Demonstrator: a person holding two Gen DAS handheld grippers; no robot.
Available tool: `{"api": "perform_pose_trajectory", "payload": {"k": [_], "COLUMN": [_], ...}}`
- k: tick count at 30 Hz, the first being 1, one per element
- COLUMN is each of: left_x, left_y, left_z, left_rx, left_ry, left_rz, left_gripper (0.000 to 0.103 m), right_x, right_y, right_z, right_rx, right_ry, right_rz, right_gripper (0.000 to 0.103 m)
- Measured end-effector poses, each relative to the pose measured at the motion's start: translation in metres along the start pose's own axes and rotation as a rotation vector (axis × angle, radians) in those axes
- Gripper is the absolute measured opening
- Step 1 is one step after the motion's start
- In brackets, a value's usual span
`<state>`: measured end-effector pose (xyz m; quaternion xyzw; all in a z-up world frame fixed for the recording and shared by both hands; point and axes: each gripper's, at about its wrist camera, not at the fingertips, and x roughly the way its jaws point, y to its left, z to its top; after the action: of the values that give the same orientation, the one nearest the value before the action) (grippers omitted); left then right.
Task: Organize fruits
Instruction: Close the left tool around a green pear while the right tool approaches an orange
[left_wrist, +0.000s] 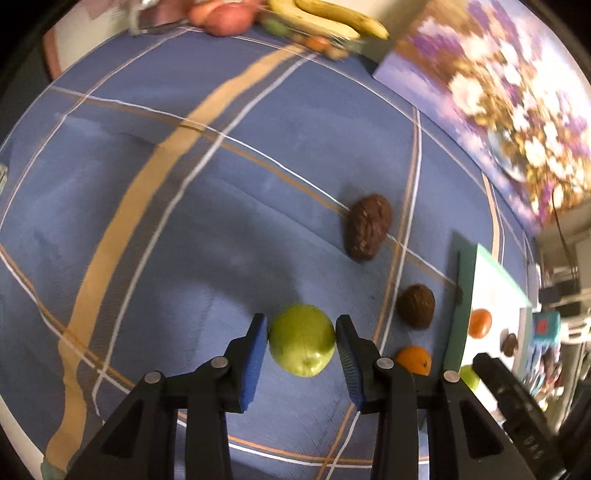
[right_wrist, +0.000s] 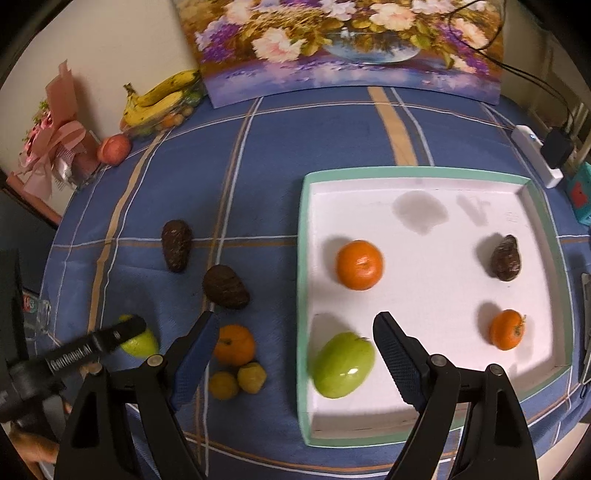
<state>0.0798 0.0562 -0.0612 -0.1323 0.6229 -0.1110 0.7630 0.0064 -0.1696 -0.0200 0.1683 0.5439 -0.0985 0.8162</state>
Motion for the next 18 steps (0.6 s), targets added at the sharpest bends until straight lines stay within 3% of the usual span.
{"api": "perform_pose_trajectory", "payload": {"k": [1, 6, 12, 15, 17, 18], "left_x": [-0.002, -0.01, -0.004, -0.001, 0.001, 0.0], "left_y": [0.003, 0.008, 0.008, 0.011, 0.013, 0.014], "left_z": [0.001, 0.004, 0.004, 0.005, 0.005, 0.005], "left_rx": [-0.013, -0.01, -0.009, -0.031, -0.041, -0.042], "left_ry": [-0.007, -0.032, -0.008, -0.001, 0.0, 0.001], "left_rz": [-0.01, -0.014, -0.005, -0.002, -0.002, -0.007], "left_gripper": [0.034, 0.034, 0.035, 0.044, 0.061, 0.061], "right_x": [0.002, 0.013, 0.024, 0.031, 0.035, 0.038], "right_y": [0.003, 0.025, 0.041, 0.048, 0.052, 0.055], "right_z": [0.0, -0.005, -0.009, -0.011, -0.012, -0.014], "right_rx": [-0.008, -0.074, -0.135, -0.159, -0.178, -0.187], "right_ry": [0.007, 0.037, 0.068, 0.084, 0.097, 0.104], "right_rz": [0.012, 0.038, 0.032, 0.029, 0.019, 0.014], "right_gripper": [0.062, 0.056, 0.048, 0.048, 0.048, 0.048]}}
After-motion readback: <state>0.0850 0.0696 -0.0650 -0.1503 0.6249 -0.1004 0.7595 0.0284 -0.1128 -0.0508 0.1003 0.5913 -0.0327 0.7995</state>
